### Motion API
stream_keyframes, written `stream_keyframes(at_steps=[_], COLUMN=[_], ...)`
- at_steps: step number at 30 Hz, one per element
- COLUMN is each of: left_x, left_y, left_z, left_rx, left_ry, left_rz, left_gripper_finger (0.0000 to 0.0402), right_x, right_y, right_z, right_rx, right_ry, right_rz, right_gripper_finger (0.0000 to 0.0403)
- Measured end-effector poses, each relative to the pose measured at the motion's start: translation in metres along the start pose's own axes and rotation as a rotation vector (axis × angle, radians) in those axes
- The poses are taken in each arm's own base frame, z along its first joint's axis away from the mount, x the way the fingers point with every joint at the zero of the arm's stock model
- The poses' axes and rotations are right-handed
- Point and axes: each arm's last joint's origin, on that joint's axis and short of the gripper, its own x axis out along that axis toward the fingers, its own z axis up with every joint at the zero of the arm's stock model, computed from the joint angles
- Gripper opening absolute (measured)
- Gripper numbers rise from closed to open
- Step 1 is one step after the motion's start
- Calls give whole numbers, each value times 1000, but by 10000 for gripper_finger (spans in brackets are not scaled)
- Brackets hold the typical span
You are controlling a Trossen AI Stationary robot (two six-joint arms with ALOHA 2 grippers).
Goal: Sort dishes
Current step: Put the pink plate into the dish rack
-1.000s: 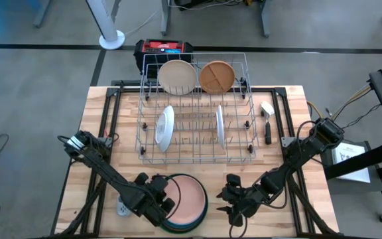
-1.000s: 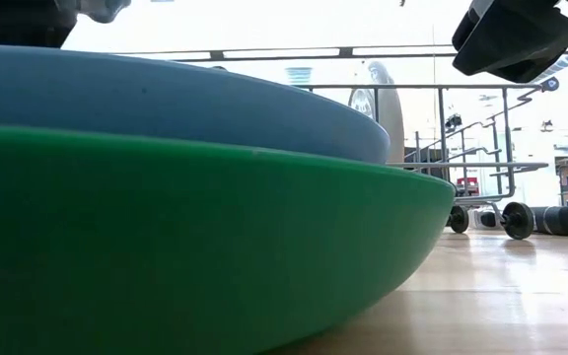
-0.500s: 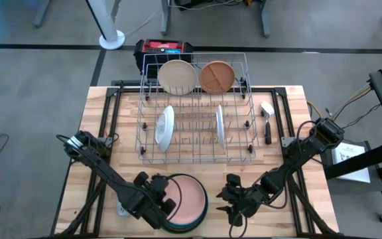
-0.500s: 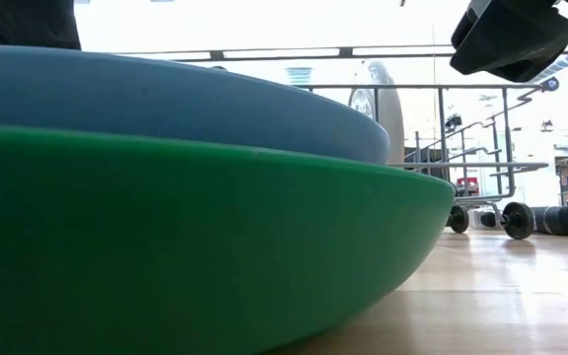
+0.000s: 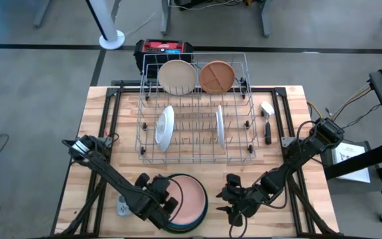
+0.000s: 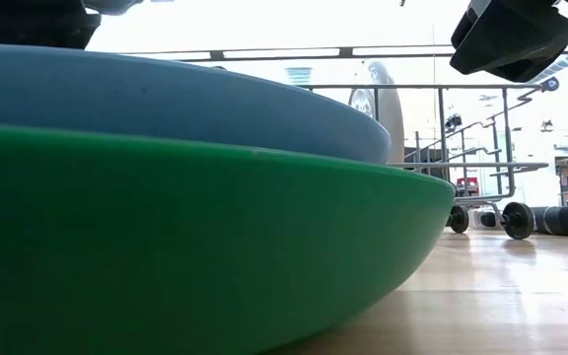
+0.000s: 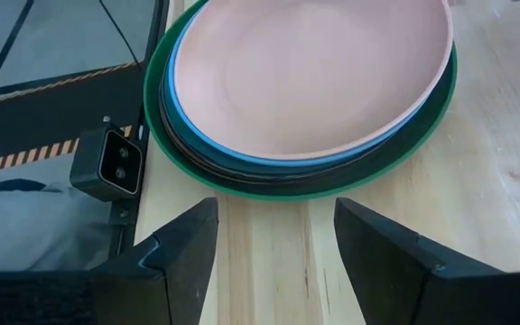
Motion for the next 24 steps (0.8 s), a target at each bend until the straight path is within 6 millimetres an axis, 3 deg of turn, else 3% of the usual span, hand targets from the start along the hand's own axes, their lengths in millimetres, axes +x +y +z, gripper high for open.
stream_keyframes(at_steps=[12,18,24], left_x=[10,10,10], left_y=[-3,-3,-4], left_z=[-5,-5,-4], left_rx=[2,15,5], left_ry=[-1,-2,-3], left_rz=[27,27,23], left_gripper_finger=[88,16,4], right_x=[0,0,0], right_y=[0,0,0], right_z=[0,0,0], right_rx=[2,3,3], right_ry=[0,0,-5], right_rz=[0,0,-7], right_gripper_finger=[216,220,219])
